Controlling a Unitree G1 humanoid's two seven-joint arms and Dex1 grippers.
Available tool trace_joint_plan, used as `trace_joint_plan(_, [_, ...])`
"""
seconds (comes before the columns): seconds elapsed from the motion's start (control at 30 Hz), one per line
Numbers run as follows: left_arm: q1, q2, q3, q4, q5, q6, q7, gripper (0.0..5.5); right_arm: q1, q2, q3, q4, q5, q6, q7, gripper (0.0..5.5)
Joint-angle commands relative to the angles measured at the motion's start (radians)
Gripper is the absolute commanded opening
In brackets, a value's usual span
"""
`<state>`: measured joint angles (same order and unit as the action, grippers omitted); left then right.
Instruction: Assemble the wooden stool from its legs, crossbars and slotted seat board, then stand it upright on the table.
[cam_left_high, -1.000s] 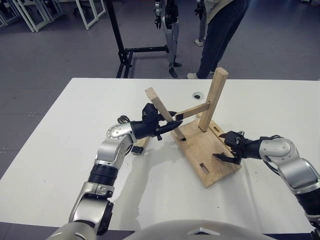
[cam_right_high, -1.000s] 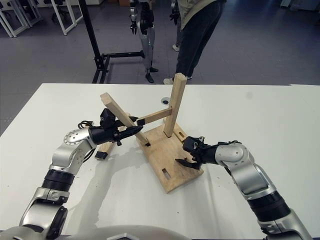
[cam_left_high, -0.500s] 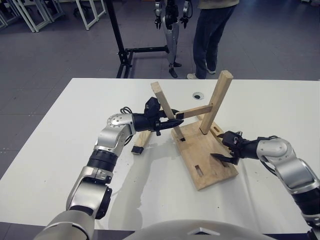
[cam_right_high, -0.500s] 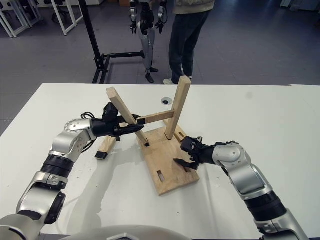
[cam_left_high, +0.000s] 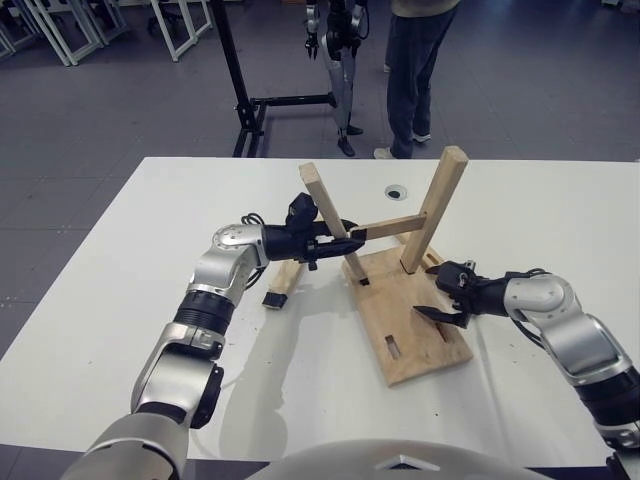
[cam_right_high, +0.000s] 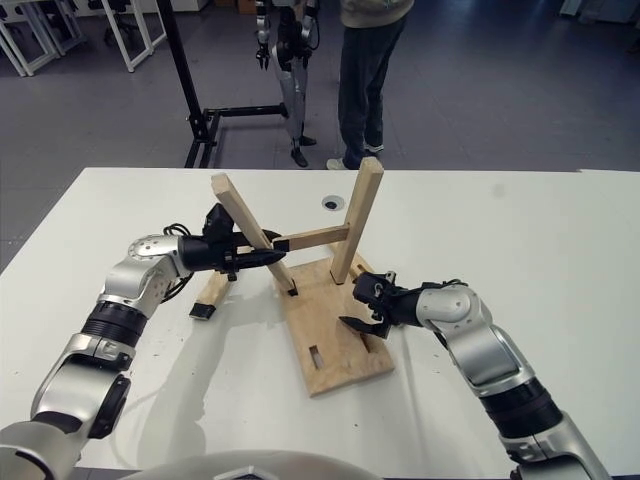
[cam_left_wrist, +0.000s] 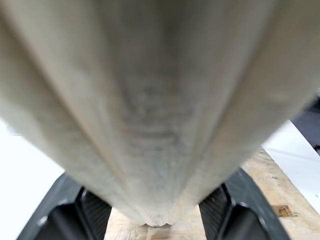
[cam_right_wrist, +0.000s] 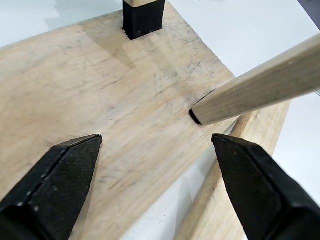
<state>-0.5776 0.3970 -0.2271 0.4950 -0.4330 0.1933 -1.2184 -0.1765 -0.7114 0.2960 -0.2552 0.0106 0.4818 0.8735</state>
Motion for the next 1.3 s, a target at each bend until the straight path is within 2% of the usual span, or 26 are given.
trace_joint_plan(0.03, [0.081, 0.039, -0.147, 0.070, 0.165, 0.070, -0.055, 2.06, -0.022, 0.013, 0.013, 0.001, -0.014, -0.006, -0.005, 4.06])
trace_joint_plan(0.23, [0.074, 0.033, -0.145, 0.090, 0.144, 0.092, -0.047, 2.06, -0.034, 0.036, 0.006, -0.005, -0.016, -0.012, -0.014, 4.06])
trace_joint_plan(0.43, [0.064, 0.023, -0.136, 0.176, 0.145, 0.081, -0.049, 2.06, -0.159, 0.121, -0.046, 0.032, -0.007, 0.001, -0.082, 4.06])
trace_joint_plan(0.8, [0.015, 0.010, -0.151, 0.332, 0.169, 0.044, -0.074, 2.06, -0.131, 0.110, -0.025, -0.037, 0.029, -0.001, -0.026, 4.06])
trace_joint_plan(1.0, [0.017, 0.006, -0.172, 0.307, 0.180, 0.017, -0.081, 2.06, -0.130, 0.073, -0.007, -0.204, 0.077, 0.026, 0.042, 4.06])
trace_joint_plan(1.13, [0.025, 0.007, -0.183, 0.299, 0.184, 0.012, -0.081, 2.06, -0.212, 0.101, -0.012, -0.189, -0.028, -0.088, -0.053, 4.06])
trace_joint_plan(1.3, [0.021, -0.002, -0.188, 0.297, 0.191, -0.003, -0.068, 2.06, -0.235, 0.062, 0.079, -0.043, -0.305, -0.380, -0.188, 4.06])
